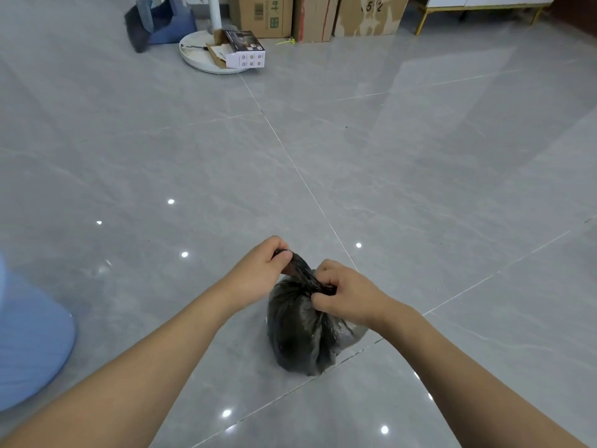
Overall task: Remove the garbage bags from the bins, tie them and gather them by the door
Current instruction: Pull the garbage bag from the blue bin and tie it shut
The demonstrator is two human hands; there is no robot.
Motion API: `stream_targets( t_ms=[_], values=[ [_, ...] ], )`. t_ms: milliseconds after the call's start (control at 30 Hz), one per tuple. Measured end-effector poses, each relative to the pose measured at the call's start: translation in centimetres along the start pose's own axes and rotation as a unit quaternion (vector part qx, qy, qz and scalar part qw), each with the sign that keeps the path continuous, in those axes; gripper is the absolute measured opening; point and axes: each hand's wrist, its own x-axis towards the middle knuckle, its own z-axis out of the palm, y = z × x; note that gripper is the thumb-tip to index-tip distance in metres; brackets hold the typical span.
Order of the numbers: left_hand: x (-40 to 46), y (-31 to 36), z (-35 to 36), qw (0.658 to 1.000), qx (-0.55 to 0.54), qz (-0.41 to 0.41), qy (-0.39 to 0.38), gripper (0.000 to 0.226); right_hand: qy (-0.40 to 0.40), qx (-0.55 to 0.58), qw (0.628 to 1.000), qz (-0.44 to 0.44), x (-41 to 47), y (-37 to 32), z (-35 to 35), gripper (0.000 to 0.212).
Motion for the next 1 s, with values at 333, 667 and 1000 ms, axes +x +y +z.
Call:
stream_targets(
  t_ms=[333, 667, 1000],
  values=[
    [-0.3, 0.4, 2.7, 0.982, -0.185, -0.021, 0.020, 0.017, 0.274, -0.376, 0.879, -0.107, -0.2, 2.5, 1.0, 0.022],
    [-0.5, 1.0, 4.2, 0.977, -0.204, -0.054, 0.013, 0.017, 0.339, -0.342, 0.848, -0.224, -1.2, 4.5, 0.4, 0.008],
    [-0.4, 0.6, 4.3, 0.978, -0.189, -0.077, 0.043, 0.020, 0.245, -0.285, 0.918, -0.129, -1.3, 3.0, -0.6, 0.023]
  ],
)
